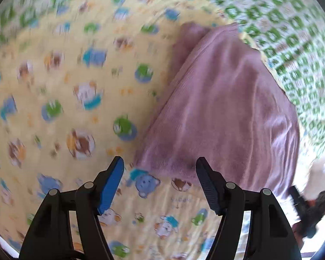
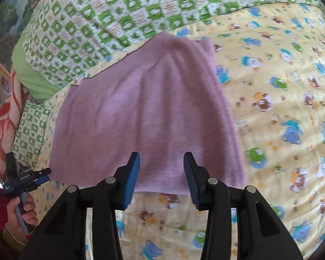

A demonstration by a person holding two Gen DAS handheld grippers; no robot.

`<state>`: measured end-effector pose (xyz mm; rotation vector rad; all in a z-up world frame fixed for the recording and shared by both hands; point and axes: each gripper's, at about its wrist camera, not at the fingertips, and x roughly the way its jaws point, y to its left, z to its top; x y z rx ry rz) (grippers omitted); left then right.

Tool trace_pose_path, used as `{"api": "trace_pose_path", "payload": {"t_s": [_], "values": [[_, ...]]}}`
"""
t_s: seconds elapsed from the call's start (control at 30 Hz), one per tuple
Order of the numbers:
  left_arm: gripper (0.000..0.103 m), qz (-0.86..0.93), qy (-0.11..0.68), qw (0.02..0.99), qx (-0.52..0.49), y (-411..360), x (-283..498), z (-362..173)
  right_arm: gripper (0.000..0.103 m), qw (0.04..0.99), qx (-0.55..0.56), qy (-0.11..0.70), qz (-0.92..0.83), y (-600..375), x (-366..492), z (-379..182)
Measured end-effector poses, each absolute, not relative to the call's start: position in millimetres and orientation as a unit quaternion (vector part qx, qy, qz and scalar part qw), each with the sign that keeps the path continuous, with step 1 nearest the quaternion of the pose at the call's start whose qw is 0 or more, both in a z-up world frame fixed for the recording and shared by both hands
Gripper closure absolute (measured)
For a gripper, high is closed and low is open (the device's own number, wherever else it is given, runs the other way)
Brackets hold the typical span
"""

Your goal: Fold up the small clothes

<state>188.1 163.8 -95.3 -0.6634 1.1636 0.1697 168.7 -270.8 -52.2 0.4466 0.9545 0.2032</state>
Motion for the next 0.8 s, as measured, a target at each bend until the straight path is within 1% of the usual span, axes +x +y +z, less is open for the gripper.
{"api": "trace_pose_path", "payload": {"t_s": [0.1,0.17,0.2,0.27,0.33,0.37,0.47,0.5,0.53,0.57,0.63,0.73,0.8], "values": [[0.033,0.075,0.535,0.771,-0.337,167.8,186.8,-100.6,0.059,0.852,0.205,0.472,0.092,-266.9,178.9,-65.1],[0.032,0.076,0.535,0.766,-0.349,169.7,187.6,-104.4,0.059,0.849,0.19,0.49,0.056,-278.1,180.7,-75.5],[0.03,0.077,0.535,0.762,-0.358,170.4,188.8,-107.1,0.059,0.846,0.184,0.499,0.031,-286.5,182.8,-80.6],[0.027,0.079,0.531,0.756,-0.374,169.3,196.7,-114.2,0.062,0.842,0.212,0.495,0.016,-309.3,179.3,-84.8],[0.022,0.085,0.519,0.755,-0.393,169.1,202.0,-117.9,0.061,0.841,0.231,0.49,0.014,-319.2,175.4,-80.2],[0.022,0.088,0.511,0.756,-0.399,169.8,202.8,-118.8,0.06,0.842,0.23,0.488,0.014,-318.9,174.7,-76.1],[0.024,0.102,0.494,0.761,-0.406,167.4,212.9,-119.0,0.059,0.847,0.223,0.482,0.021,-307.9,176.4,-64.8],[0.036,0.102,0.49,0.766,-0.403,165.5,216.0,-117.2,0.059,0.847,0.223,0.482,0.024,-304.7,177.4,-62.5],[0.065,0.091,0.487,0.771,-0.4,162.8,221.8,-115.2,0.059,0.847,0.223,0.481,0.03,-299.7,179.4,-59.5],[0.075,0.08,0.489,0.772,-0.398,160.7,226.1,-114.3,0.059,0.848,0.225,0.479,0.037,-293.8,180.4,-56.7],[0.083,0.073,0.478,0.789,-0.378,154.3,230.2,-102.3,0.059,0.849,0.226,0.476,0.051,-286.4,183.4,-52.0],[0.088,0.031,0.449,0.825,-0.342,133.2,232.8,-71.0,0.059,0.85,0.229,0.469,0.074,-276.2,191.0,-44.5],[0.088,-0.003,0.436,0.842,-0.318,111.1,238.3,-50.3,0.059,0.85,0.234,0.463,0.093,-269.4,199.0,-38.3]]}}
